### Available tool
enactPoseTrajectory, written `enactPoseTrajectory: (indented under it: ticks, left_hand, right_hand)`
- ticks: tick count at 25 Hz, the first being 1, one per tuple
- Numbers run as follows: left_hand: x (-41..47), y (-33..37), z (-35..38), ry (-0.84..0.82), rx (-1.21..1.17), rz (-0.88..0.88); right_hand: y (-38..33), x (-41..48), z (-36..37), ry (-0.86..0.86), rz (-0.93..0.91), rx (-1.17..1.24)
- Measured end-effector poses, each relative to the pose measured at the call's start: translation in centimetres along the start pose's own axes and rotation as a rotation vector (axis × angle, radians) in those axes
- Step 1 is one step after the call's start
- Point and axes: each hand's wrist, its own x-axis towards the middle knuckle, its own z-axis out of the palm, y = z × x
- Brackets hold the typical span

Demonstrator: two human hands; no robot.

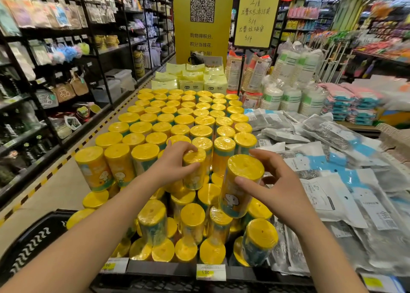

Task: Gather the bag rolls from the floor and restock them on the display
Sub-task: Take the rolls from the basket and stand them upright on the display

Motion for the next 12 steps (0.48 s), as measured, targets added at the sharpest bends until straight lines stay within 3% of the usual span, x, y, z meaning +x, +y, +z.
enactPoseTrajectory:
  ticks: [4,8,12]
  left_hand:
    - [-0.1,-0.9,1.0,0.062,0.205,0.089]
    - [-0.8,0.1,1.8,0.106,0.364,0.075]
    - [-1.0,0.8,1.7,0.049,0.402,0.017]
  right_hand:
    - [0.4,0.1,0.4,-0.006,0.021,-0.006]
    - [0.7,0.3,1.2,-0.019,0.013,-0.001]
    - [1.3,0.7,1.7,-0.037,0.007,-0.027]
